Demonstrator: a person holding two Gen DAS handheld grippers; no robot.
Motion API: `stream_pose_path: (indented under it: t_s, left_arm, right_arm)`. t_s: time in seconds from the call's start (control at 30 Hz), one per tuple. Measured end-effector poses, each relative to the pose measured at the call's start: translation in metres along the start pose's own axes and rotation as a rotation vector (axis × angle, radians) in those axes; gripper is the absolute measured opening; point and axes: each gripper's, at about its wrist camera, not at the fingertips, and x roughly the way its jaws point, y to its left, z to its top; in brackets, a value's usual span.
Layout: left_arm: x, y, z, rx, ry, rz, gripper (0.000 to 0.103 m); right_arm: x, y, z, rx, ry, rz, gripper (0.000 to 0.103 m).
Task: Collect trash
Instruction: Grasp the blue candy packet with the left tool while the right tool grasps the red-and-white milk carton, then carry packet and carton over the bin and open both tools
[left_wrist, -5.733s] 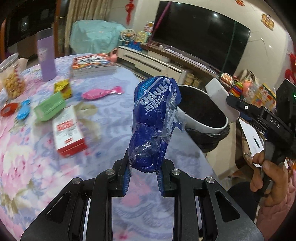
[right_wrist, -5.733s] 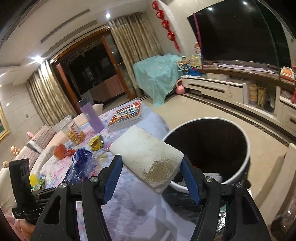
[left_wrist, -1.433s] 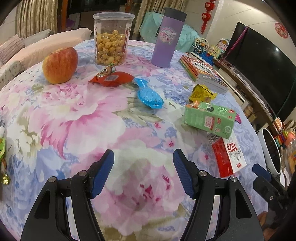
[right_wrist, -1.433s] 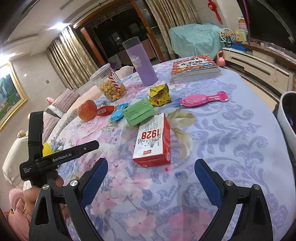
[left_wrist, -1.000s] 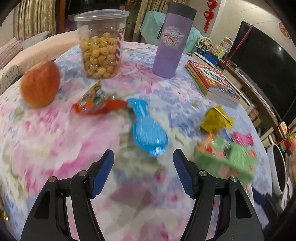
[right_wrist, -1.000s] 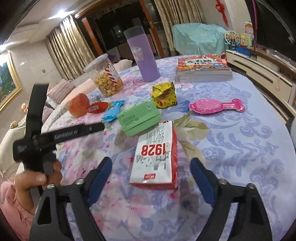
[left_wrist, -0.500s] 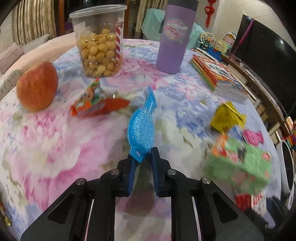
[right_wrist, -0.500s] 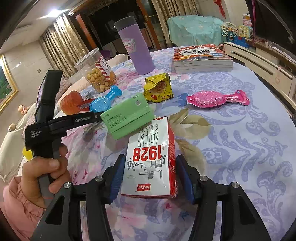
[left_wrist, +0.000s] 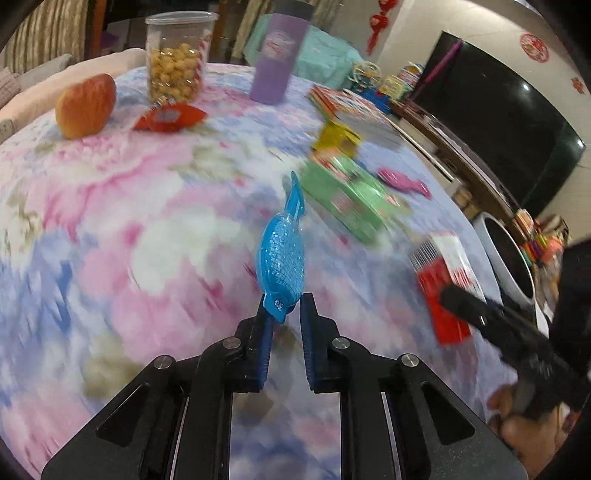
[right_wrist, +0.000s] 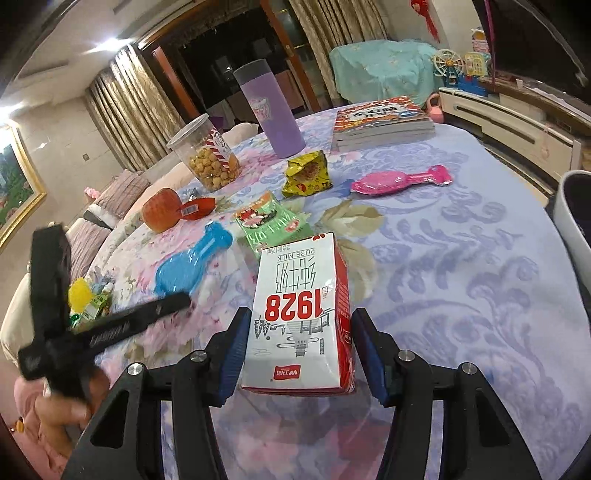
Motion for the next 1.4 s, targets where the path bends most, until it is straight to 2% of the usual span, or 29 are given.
stream_pose_path:
  t_s: [0.17,0.2,0.23,0.3,0.33,0.37,0.43,0.6,0.67,0.7,0.83,1.07,1.4]
  left_arm:
    - [0.002,-0.012,-0.011,0.047,0.016,0.029,0.016]
    - [0.001,-0.011,-0.012,0.047,0.017,0.030,0.025]
    - [0.000,-0.011,-0.010,0.042,0.020,0.040,0.046]
    - [-0.007,-0.009,-0.009,0.041,-0.010,0.071,0.066]
    - [-0.010,-0.009,-0.007,0.050,-0.027,0.103,0.072]
    - [-0.010,-0.008,-0.005,0.058,-0.031,0.128,0.074]
    - [-0.009,-0.005,-0.003,0.069,-0.038,0.136,0.074]
    - [0.011,-0.013,0.001,0.181,-0.026,0.202,0.073]
    - [0.018,-0.013,0.000,0.193,0.001,0.199,0.051]
    - [0.018,-0.015,0.001,0.203,-0.011,0.195,0.047]
    - [0.016,-0.018,0.001,0.220,-0.013,0.191,0.047]
    - [0.003,-0.036,-0.004,0.165,-0.015,0.087,0.047]
    - [-0.005,-0.103,-0.003,0.235,-0.033,-0.034,0.047]
  right_arm:
    - [-0.008,-0.007,-0.007,0.005,-0.004,-0.020,0.056]
    - [-0.008,-0.009,-0.008,0.004,-0.004,-0.026,0.056]
    - [-0.007,-0.010,-0.008,0.003,-0.002,-0.033,0.056]
    - [-0.005,-0.014,-0.009,0.003,0.009,-0.044,0.056]
    - [-0.003,-0.015,-0.010,0.009,0.013,-0.045,0.056]
    - [-0.002,-0.016,-0.010,0.012,0.019,-0.043,0.056]
    - [-0.001,-0.016,-0.010,0.006,0.027,-0.045,0.057]
    - [0.000,-0.017,-0.012,0.012,0.041,-0.044,0.058]
    - [-0.002,-0.017,-0.013,0.011,0.041,-0.047,0.058]
    - [-0.003,-0.017,-0.014,0.009,0.040,-0.047,0.057]
    - [-0.006,-0.021,-0.015,0.020,0.027,-0.039,0.056]
    - [-0.026,-0.031,-0.016,0.038,-0.010,-0.028,0.056]
    - [-0.081,-0.071,-0.013,0.096,-0.106,-0.050,0.056]
